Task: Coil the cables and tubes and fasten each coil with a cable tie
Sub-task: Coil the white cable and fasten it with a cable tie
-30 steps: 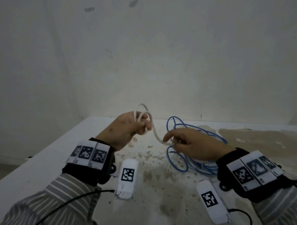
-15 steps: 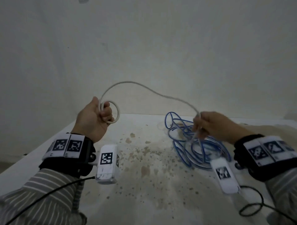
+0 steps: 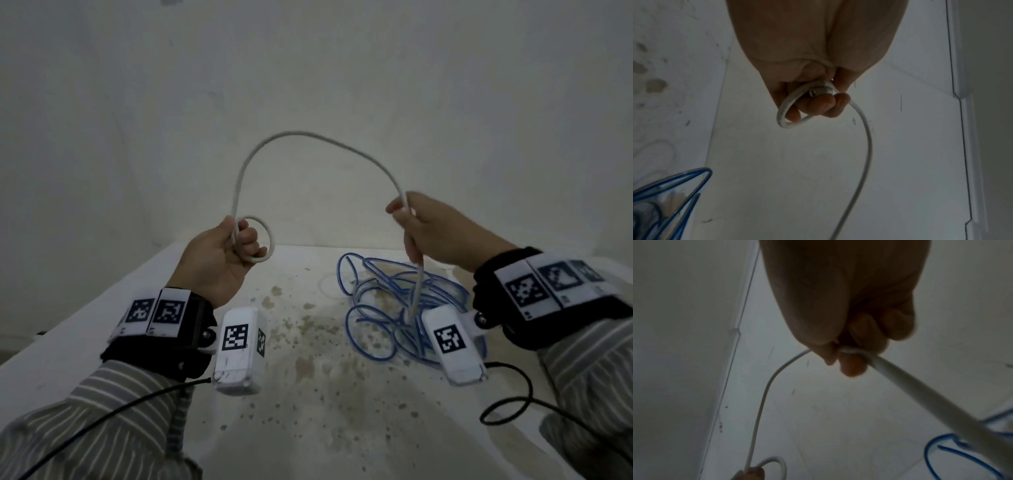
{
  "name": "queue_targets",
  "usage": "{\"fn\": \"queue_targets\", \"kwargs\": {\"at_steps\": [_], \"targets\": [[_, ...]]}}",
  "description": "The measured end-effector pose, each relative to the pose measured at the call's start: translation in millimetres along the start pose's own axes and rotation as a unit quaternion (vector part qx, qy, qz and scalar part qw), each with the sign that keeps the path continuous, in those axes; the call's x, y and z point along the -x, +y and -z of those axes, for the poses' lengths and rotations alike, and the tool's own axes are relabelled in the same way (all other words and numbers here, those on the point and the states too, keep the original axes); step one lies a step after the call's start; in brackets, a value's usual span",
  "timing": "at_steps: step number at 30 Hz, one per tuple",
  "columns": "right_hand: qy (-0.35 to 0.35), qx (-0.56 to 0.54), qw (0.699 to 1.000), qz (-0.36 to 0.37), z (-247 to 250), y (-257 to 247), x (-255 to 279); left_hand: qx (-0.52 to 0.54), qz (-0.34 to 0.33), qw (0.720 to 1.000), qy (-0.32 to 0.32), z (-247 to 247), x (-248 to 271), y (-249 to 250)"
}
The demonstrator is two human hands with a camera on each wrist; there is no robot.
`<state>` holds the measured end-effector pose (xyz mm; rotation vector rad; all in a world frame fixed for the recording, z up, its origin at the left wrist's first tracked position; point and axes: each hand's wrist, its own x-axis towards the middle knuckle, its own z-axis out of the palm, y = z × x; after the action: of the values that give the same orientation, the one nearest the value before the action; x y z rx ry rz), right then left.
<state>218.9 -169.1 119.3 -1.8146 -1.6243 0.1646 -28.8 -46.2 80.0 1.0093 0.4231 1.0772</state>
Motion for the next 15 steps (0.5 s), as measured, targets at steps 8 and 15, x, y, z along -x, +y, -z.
{"fn": "queue_targets", "kwargs": {"at_steps": [8, 15], "targets": [[-0.17, 0.019, 0.974, -0.148, -21.4, 16.5, 0.4, -0.034, 0.02, 0.999, -0.035, -9.6, 6.3, -13.7], [-0.102, 0.009, 0.995, -0.006, -46.1, 2.7, 0.5, -0.024, 0.013, 0.998, -0.054, -23.0, 8.4, -15.5]]}}
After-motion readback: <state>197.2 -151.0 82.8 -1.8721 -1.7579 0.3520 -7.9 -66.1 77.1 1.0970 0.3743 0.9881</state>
